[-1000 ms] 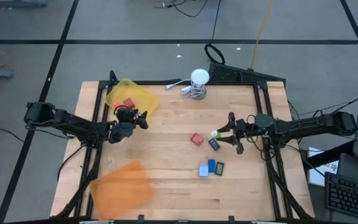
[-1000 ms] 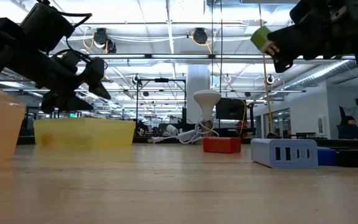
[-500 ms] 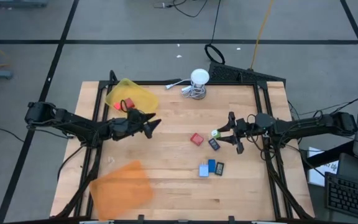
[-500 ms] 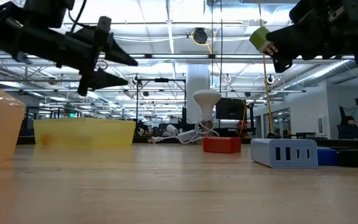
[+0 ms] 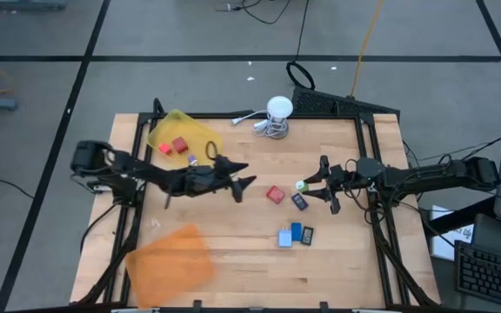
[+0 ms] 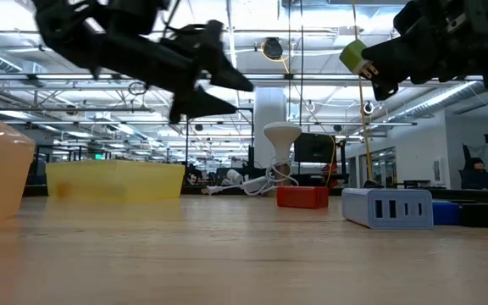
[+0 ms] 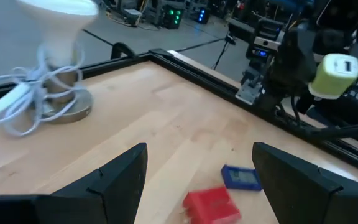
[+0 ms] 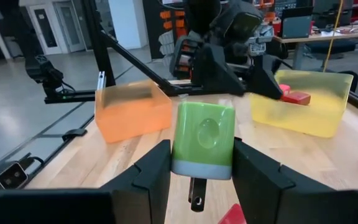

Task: Pick & Place Office items
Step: Put the green charger adapter into the yellow bin

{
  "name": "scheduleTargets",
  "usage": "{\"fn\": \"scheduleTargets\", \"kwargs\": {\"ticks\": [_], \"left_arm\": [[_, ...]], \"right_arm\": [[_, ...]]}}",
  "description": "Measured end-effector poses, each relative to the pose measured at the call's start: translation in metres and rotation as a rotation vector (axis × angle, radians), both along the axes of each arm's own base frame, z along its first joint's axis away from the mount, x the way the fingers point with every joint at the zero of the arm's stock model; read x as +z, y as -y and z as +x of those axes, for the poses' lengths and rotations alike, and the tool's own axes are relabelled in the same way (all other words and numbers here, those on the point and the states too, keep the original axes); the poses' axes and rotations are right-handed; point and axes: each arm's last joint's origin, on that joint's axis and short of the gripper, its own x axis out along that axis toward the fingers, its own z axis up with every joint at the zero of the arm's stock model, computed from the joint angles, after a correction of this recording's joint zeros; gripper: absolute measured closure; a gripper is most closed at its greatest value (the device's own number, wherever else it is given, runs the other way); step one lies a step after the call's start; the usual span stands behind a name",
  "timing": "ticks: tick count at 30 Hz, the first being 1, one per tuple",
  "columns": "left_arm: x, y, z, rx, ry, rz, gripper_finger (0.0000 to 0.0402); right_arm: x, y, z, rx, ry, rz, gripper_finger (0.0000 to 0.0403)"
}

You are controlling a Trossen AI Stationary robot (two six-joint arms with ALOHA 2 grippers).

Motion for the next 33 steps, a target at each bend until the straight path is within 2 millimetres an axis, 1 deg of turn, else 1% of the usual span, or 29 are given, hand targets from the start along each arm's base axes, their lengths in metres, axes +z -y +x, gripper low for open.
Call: {"fn": "scheduleTargets", "kwargs": {"ticks": [4, 9, 12, 15, 20, 28, 33], "left_arm": [[-0.001, 0.001, 0.031, -0.032, 0.012, -0.003, 0.0108], [0.004, 0.008, 0.063, -0.216, 0.02, 0.067, 0.0107], [0.009, 0.016, 0.076, -0.309, 0.034, 0.118, 0.0107], [0.01, 0.026, 0.084, -0.364, 0.035, 0.186, 0.0108], [0.009, 0.036, 0.087, -0.394, 0.023, 0.246, 0.0108], [0.012, 0.036, 0.087, -0.38, 0.058, 0.215, 0.0108], [0.018, 0.036, 0.089, -0.37, 0.112, 0.152, 0.0108]], "right_arm": [[-0.002, 0.0, 0.001, 0.003, -0.011, -0.029, 0.0266], [-0.006, 0.0, 0.004, 0.002, -0.031, -0.034, 0.0266], [-0.009, 0.0, 0.007, 0.003, -0.046, -0.033, 0.0266], [-0.012, -0.001, 0.01, 0.01, -0.06, -0.032, 0.0266], [-0.013, -0.009, 0.017, 0.056, -0.025, -0.037, 0.0266], [-0.015, -0.018, 0.026, 0.102, 0.044, -0.044, 0.0266], [-0.02, -0.018, 0.033, 0.071, 0.055, -0.045, 0.0266]]}}
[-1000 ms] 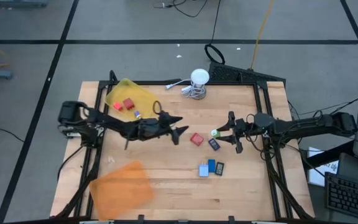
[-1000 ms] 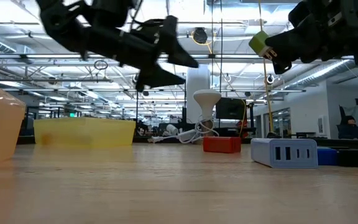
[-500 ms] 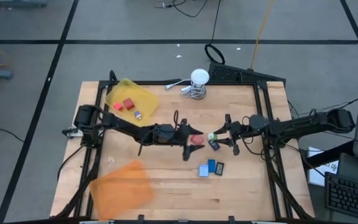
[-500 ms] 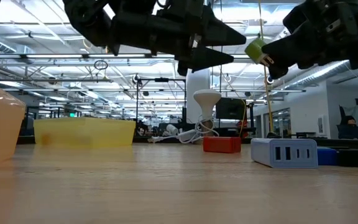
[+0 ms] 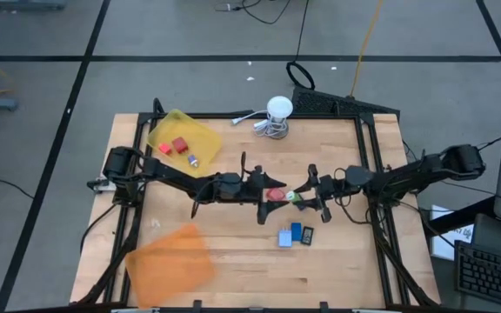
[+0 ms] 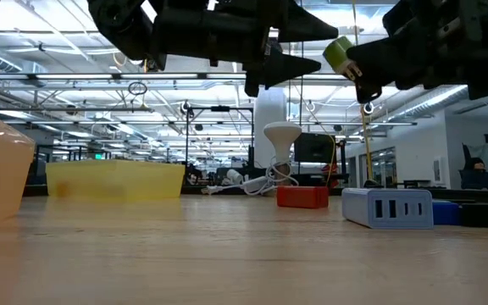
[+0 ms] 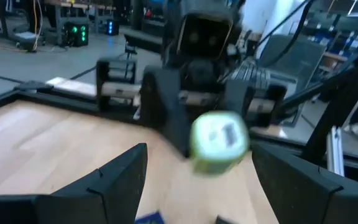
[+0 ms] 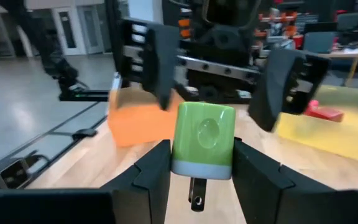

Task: Pick & Place Office items
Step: Put the green charger adapter into the yellow bin

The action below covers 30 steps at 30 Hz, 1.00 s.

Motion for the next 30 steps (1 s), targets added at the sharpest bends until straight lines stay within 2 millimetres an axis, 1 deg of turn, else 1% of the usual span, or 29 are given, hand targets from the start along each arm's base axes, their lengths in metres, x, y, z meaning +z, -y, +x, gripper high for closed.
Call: {"fn": "scheduleTargets", "kwargs": {"ticks": [4, 9, 15, 30], "left_arm": [[0.001, 0.002, 0.001, -0.005, 0.0, 0.025, 0.0108], [0.004, 0.006, 0.001, -0.015, 0.01, 0.076, 0.0108], [0.003, 0.01, 0.001, 0.025, 0.004, 0.154, 0.0108], [0.002, 0.01, 0.002, 0.047, 0.022, 0.115, 0.0108]], "right_arm": [[-0.004, 0.001, 0.002, -0.018, -0.011, -0.01, 0.0266], [-0.002, 0.001, 0.002, -0.018, 0.005, -0.014, 0.0266], [-0.001, 0.0, 0.002, -0.016, 0.013, -0.017, 0.0266], [0.0, 0.0, 0.002, -0.016, 0.024, -0.02, 0.0266]]}}
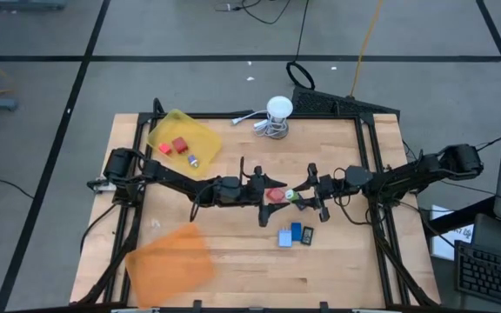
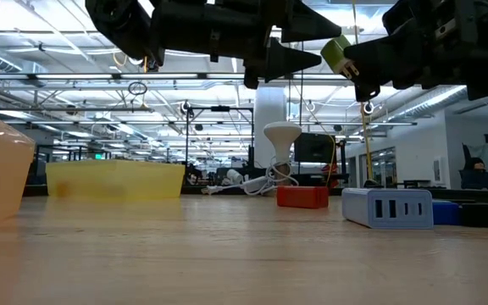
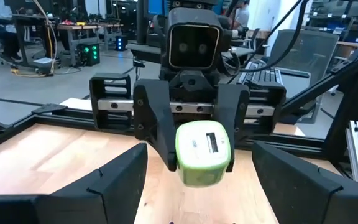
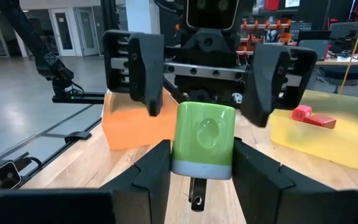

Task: Pick & Place Office items
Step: Put the green charger adapter into the yellow bin

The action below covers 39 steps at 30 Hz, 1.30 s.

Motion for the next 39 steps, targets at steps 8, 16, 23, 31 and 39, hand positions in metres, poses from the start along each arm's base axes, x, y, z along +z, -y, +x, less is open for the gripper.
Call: {"fn": "scheduleTargets", "kwargs": {"ticks": [8, 16, 23, 31, 39], "left_arm": [[-0.004, 0.0, 0.004, 0.008, -0.004, -0.02, 0.0108], [-0.002, 0.001, 0.017, 0.004, -0.014, -0.004, 0.0108], [-0.002, -0.002, 0.017, 0.008, -0.032, -0.003, 0.0108], [-0.004, -0.003, 0.017, 0.01, -0.043, -0.01, 0.0112], [-0.003, -0.002, 0.017, 0.005, -0.04, -0.011, 0.0211]], "right_arm": [[0.0, 0.0, 0.0, 0.0, 0.002, -0.012, 0.0266], [-0.001, 0.0, 0.0, 0.001, -0.011, -0.008, 0.0266], [-0.001, 0.0, 0.0, 0.003, -0.013, -0.005, 0.0266], [-0.001, 0.0, 0.0, 0.002, -0.013, -0.008, 0.0266], [-0.001, 0.0, 0.0, 0.0, -0.013, -0.013, 0.0266]]}}
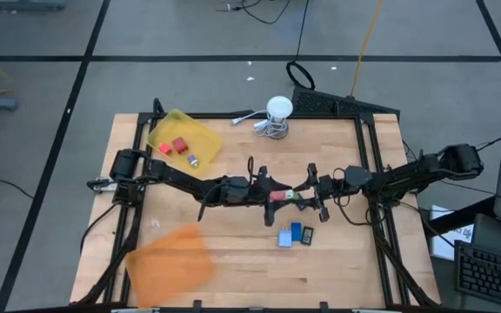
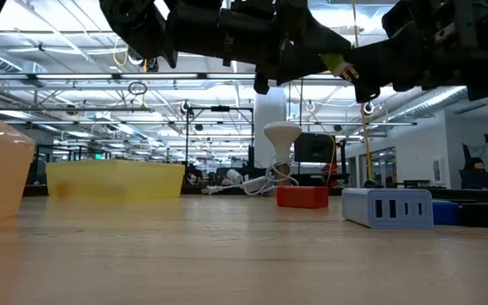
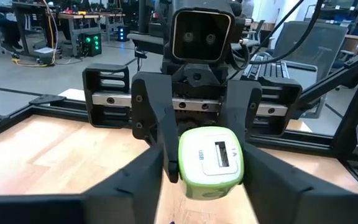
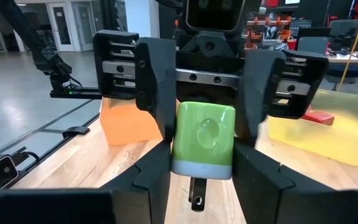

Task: Pick & Place Office items
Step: Put the green charger adapter into the yellow bin

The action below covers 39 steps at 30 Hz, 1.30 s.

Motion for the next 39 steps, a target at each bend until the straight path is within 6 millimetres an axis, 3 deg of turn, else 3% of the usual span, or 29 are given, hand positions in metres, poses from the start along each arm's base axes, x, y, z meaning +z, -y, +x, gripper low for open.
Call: {"fn": "scheduleTargets", "kwargs": {"ticks": [4, 11, 17, 22, 25, 39], "left_arm": [[0.0, -0.001, 0.0, 0.011, -0.002, 0.001, 0.0267], [0.002, -0.003, -0.002, 0.064, -0.028, 0.004, 0.0272], [0.044, -0.002, -0.025, 0.178, -0.078, 0.033, 0.0272], [0.056, 0.009, -0.052, 0.295, -0.124, 0.122, 0.0272], [0.052, 0.006, -0.07, 0.379, -0.123, 0.141, 0.0272], [-0.011, -0.046, -0.167, 0.747, -0.096, -0.073, 0.0272]], "right_arm": [[-0.001, 0.0, 0.0, -0.01, -0.017, 0.018, 0.0266], [-0.005, 0.002, 0.0, -0.054, -0.06, 0.055, 0.0222], [-0.007, 0.001, -0.001, -0.049, -0.092, 0.109, 0.0149], [-0.007, 0.002, -0.002, -0.055, -0.111, 0.112, 0.0114], [-0.004, 0.002, -0.003, -0.055, -0.094, 0.115, 0.0107], [-0.004, 0.002, -0.003, -0.062, -0.1, 0.108, 0.0106]]}}
